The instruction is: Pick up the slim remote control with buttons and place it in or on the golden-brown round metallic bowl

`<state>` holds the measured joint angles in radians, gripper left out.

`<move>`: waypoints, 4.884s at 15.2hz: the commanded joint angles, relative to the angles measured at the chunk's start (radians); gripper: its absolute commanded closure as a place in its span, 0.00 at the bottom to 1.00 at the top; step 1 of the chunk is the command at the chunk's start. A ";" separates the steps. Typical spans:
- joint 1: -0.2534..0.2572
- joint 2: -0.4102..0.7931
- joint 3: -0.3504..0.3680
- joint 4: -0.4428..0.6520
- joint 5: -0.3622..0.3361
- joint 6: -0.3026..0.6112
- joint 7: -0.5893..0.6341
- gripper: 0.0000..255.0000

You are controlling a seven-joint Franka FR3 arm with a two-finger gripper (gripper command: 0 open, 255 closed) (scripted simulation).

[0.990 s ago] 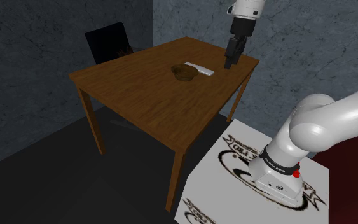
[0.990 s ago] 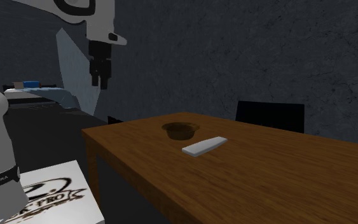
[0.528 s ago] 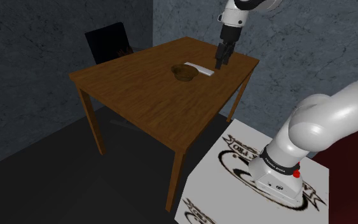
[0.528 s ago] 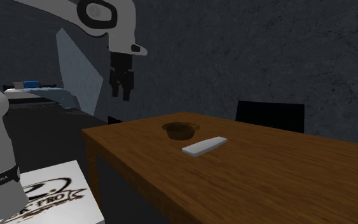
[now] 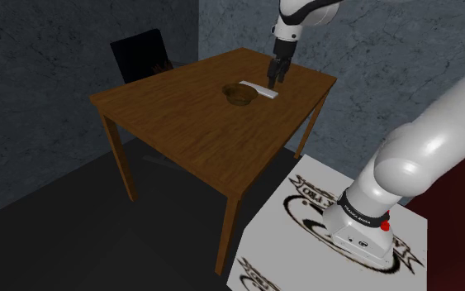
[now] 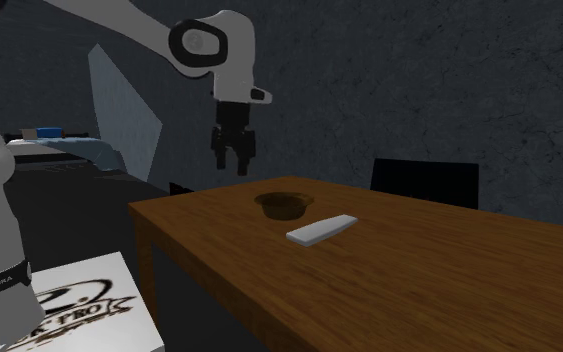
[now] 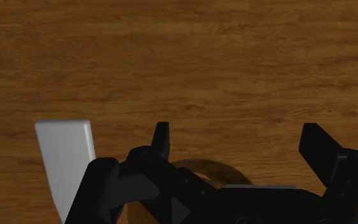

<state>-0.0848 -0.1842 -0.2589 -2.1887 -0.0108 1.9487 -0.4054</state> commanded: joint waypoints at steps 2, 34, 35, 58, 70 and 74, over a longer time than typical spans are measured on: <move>-0.010 0.100 -0.024 0.067 0.015 0.039 -0.044 0.00; -0.156 0.759 -0.043 0.644 0.185 0.141 -0.249 0.00; -0.156 0.759 -0.043 0.644 0.185 0.141 -0.249 1.00; -0.153 0.695 -0.056 0.736 0.162 -0.012 -0.235 1.00; -0.097 0.608 -0.054 0.729 0.132 -0.087 -0.169 1.00; -0.025 0.535 -0.036 0.626 0.105 -0.054 -0.084 1.00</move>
<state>-0.1272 0.3633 -0.3000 -1.5409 0.0996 1.8842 -0.5118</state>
